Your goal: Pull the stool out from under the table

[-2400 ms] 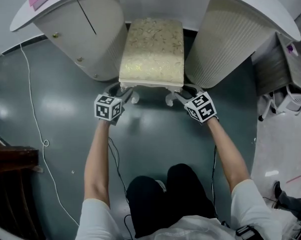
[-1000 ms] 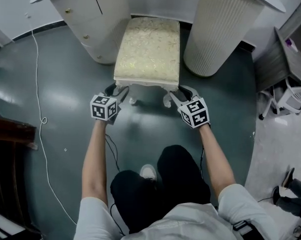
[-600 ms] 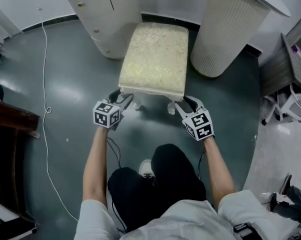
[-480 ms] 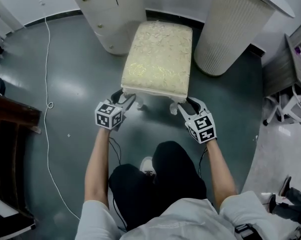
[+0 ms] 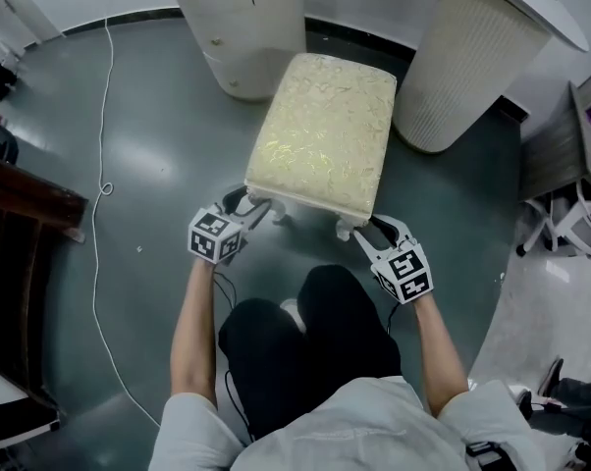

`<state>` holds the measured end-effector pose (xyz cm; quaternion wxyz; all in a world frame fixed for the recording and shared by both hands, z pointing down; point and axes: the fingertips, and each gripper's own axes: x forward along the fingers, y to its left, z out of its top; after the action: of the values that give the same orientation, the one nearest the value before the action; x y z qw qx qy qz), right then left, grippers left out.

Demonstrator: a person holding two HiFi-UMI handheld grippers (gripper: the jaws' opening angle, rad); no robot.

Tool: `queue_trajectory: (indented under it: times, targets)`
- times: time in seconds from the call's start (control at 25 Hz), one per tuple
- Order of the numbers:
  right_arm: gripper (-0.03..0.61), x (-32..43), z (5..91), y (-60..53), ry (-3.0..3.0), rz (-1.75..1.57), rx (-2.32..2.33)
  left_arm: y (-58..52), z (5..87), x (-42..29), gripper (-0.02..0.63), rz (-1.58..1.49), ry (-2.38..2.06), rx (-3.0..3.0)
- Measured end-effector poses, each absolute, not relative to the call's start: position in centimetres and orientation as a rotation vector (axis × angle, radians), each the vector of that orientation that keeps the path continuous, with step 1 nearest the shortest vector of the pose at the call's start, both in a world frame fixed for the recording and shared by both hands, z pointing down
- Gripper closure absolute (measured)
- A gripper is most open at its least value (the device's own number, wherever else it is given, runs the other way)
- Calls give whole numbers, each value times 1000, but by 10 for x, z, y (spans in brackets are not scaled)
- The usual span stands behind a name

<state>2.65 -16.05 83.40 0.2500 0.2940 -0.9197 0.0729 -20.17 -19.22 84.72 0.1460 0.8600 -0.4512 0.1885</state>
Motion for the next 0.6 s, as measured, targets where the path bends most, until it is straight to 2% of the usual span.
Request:
queue_trajectory:
  times: [0.2,0.4,0.48,0.6]
  targets:
    - [419,30,831,-157,-2568,260,728,-185,848,-208,374,575,-1278,2468]
    - [420,73,810,-177,-2623,293,802,-175,830,-260,387,459,-1415,2424]
    - [439,99,796,-200,-2605,275,939,-177,821,-286,426,458,-1525,2379]
    - [531,127,770,-245,-2528,207,1176,-195,797,-311,545,429,-1709,2322]
